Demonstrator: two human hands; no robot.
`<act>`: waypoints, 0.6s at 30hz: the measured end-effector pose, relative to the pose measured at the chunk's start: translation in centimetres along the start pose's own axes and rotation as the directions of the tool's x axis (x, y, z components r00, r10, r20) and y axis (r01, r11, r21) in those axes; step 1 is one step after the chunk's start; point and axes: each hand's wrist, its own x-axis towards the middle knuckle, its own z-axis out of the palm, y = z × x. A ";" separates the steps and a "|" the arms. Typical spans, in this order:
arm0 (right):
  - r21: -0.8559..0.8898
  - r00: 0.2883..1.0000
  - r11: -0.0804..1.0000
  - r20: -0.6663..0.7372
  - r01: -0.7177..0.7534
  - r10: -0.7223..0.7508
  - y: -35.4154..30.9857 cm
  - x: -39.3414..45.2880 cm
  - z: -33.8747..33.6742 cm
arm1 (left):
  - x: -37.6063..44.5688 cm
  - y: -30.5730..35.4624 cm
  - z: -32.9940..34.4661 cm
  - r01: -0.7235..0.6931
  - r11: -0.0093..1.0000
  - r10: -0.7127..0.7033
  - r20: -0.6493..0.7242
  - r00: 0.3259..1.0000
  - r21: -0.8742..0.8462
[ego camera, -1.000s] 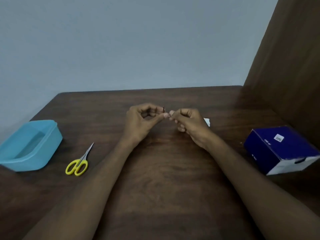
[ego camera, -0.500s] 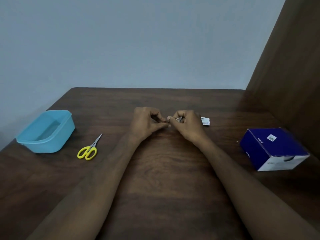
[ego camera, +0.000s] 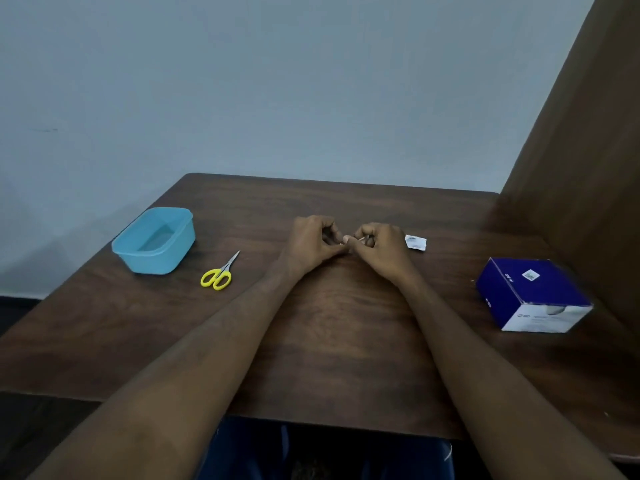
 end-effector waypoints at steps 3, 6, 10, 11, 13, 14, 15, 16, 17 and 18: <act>-0.014 1.000 1.000 -0.003 -0.010 0.010 0.1 0.2 0.1 | -1.0 0.3 -0.3 0.054 0.997 -0.053 0.026 0.998 -0.058; 0.027 0.999 0.999 -0.018 -0.034 0.035 -0.2 0.2 -0.1 | -2.0 0.1 -0.9 0.028 1.000 -0.028 0.059 0.998 -0.002; 0.044 0.998 0.997 -0.030 -0.062 0.063 -0.4 -0.1 -0.1 | -3.8 -0.9 -2.4 -0.067 0.985 0.059 0.053 0.997 0.159; 0.052 0.997 0.996 -0.036 -0.068 0.070 -0.5 0.0 -0.1 | -4.3 -1.2 -2.8 -0.092 0.976 0.084 0.048 0.995 0.197; 0.064 0.996 0.995 -0.045 -0.078 0.081 -0.6 0.1 -0.2 | -4.9 -1.5 -3.0 -0.116 0.967 0.117 0.009 0.993 0.227; 0.069 0.995 0.994 -0.049 -0.082 0.086 -0.5 0.2 -0.2 | -5.0 -1.6 -2.9 -0.107 0.970 0.113 -0.015 0.993 0.218; 0.080 0.994 0.993 -0.056 -0.086 0.090 -0.5 0.1 -0.2 | -5.1 -1.5 -2.7 -0.091 0.973 0.100 -0.031 0.995 0.210; 0.092 0.994 0.992 -0.064 -0.087 0.094 -0.5 0.1 -0.2 | -5.1 -1.5 -2.5 -0.070 0.975 0.080 -0.040 0.996 0.210; 0.097 0.992 0.991 -0.075 -0.091 0.099 -0.6 0.1 0.0 | -5.2 -1.4 -2.3 -0.047 0.973 0.058 -0.043 0.997 0.226; 0.099 0.991 0.990 -0.080 -0.098 0.106 -0.7 0.1 0.2 | -5.2 -1.5 -2.3 -0.025 0.971 0.039 -0.056 0.998 0.239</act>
